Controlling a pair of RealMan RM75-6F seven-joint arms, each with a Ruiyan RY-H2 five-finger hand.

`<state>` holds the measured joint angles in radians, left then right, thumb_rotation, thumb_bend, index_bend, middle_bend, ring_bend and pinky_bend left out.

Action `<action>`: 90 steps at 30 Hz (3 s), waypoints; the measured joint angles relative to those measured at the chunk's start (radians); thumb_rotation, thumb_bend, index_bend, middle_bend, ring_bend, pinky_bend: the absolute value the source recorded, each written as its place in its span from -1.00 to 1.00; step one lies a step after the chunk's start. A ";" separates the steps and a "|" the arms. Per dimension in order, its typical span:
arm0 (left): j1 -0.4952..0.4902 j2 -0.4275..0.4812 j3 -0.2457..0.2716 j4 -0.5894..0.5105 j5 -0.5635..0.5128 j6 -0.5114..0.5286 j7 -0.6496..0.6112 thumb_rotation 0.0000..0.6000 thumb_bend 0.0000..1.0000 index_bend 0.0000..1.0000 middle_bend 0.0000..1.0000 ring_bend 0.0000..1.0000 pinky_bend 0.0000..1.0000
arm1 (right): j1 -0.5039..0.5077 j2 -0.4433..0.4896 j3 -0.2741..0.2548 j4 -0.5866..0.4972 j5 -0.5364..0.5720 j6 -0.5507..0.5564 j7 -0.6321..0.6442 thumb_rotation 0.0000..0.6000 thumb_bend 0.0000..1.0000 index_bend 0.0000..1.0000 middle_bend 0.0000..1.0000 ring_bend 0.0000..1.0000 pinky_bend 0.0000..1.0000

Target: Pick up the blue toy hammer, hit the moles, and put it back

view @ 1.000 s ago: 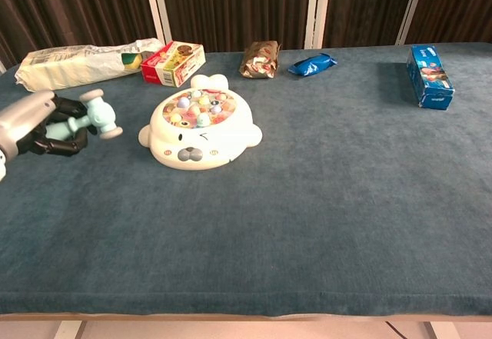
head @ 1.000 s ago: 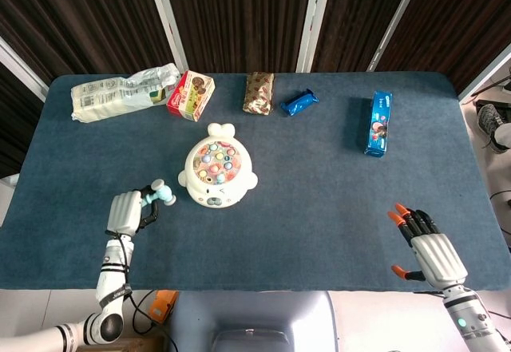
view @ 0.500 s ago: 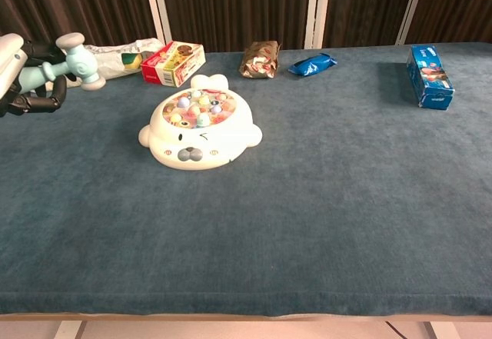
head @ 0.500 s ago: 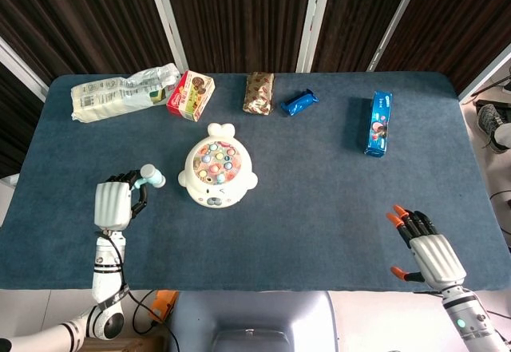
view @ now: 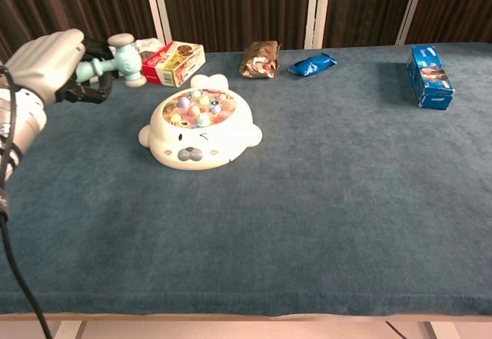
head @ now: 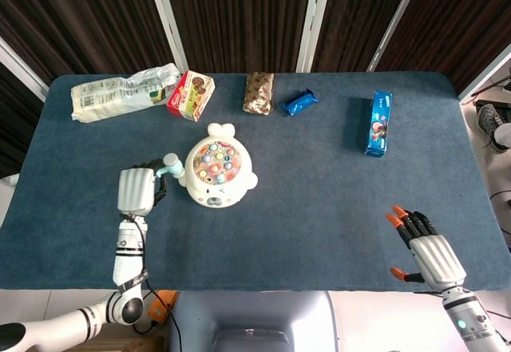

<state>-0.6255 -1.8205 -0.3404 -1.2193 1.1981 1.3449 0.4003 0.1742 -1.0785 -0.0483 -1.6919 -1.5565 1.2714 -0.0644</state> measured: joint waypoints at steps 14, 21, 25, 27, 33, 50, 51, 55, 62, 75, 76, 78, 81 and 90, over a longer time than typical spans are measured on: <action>-0.192 -0.210 -0.082 0.322 -0.056 -0.107 0.044 1.00 0.69 0.49 0.90 1.00 1.00 | 0.003 0.013 -0.005 0.000 -0.002 -0.008 0.024 1.00 -0.45 -1.00 -1.00 -1.00 -1.00; -0.269 -0.285 -0.118 0.466 -0.079 -0.146 0.020 1.00 0.71 0.49 0.91 1.00 1.00 | 0.005 0.023 -0.006 -0.001 -0.007 -0.008 0.049 1.00 -0.45 -1.00 -1.00 -1.00 -1.00; -0.301 -0.320 -0.127 0.533 -0.090 -0.170 0.015 1.00 0.71 0.48 0.91 1.00 1.00 | 0.003 0.028 -0.007 0.000 -0.012 -0.001 0.060 1.00 -0.45 -1.00 -1.00 -1.00 -1.00; -0.313 -0.336 -0.129 0.568 -0.094 -0.178 0.012 1.00 0.71 0.48 0.91 1.00 1.00 | 0.002 0.031 -0.007 0.001 -0.014 0.000 0.066 1.00 -0.45 -1.00 -1.00 -1.00 -1.00; -0.323 -0.364 -0.118 0.623 -0.093 -0.185 -0.007 1.00 0.70 0.48 0.91 1.00 1.00 | 0.003 0.033 -0.008 0.005 -0.014 -0.002 0.074 1.00 -0.45 -1.00 -1.00 -1.00 -1.00; -0.308 -0.373 -0.095 0.657 -0.101 -0.225 0.001 1.00 0.70 0.48 0.91 1.00 1.00 | 0.002 0.031 -0.006 0.006 -0.013 0.000 0.069 1.00 -0.45 -1.00 -1.00 -1.00 -1.00; -0.307 -0.371 -0.096 0.653 -0.101 -0.226 -0.001 1.00 0.70 0.49 0.91 1.00 1.00 | 0.003 0.030 -0.006 0.006 -0.014 -0.001 0.067 1.00 -0.45 -1.00 -1.00 -1.00 -1.00; -0.307 -0.349 -0.105 0.619 -0.095 -0.202 -0.025 1.00 0.70 0.49 0.91 1.00 1.00 | 0.001 0.030 -0.006 0.004 -0.014 0.002 0.064 1.00 -0.45 -1.00 -1.00 -1.00 -1.00; -0.326 -0.289 -0.150 0.573 -0.101 -0.176 -0.044 1.00 0.70 0.48 0.91 1.00 1.00 | 0.000 0.032 -0.007 0.002 -0.015 0.005 0.063 1.00 -0.45 -1.00 -1.00 -1.00 -1.00; -0.346 -0.324 -0.150 0.675 -0.142 -0.240 -0.031 1.00 0.70 0.48 0.91 1.00 1.00 | 0.001 0.031 -0.005 0.001 -0.011 0.002 0.064 1.00 -0.45 -1.00 -1.00 -1.00 -1.00; -0.348 -0.328 -0.149 0.686 -0.143 -0.243 -0.032 1.00 0.70 0.48 0.91 1.00 1.00 | 0.000 0.031 -0.004 0.002 -0.011 0.004 0.066 1.00 -0.45 -1.00 -1.00 -1.00 -1.00; -0.353 -0.338 -0.147 0.711 -0.144 -0.251 -0.039 1.00 0.70 0.48 0.91 1.00 1.00 | 0.000 0.033 -0.004 0.003 -0.009 0.004 0.069 1.00 -0.45 -1.00 -1.00 -1.00 -1.00; -0.358 -0.349 -0.142 0.738 -0.145 -0.270 -0.054 1.00 0.69 0.48 0.91 1.00 1.00 | 0.000 0.033 -0.002 0.004 -0.007 0.004 0.071 1.00 -0.45 -1.00 -1.00 -1.00 -1.00; -0.361 -0.375 -0.124 0.793 -0.143 -0.302 -0.058 1.00 0.69 0.48 0.91 1.00 1.00 | -0.003 0.034 -0.003 0.004 -0.009 0.009 0.072 1.00 -0.45 -1.00 -1.00 -1.00 -1.00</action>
<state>-0.9866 -2.1955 -0.4641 -0.4260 1.0554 1.0426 0.3425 0.1717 -1.0444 -0.0509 -1.6884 -1.5659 1.2804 0.0076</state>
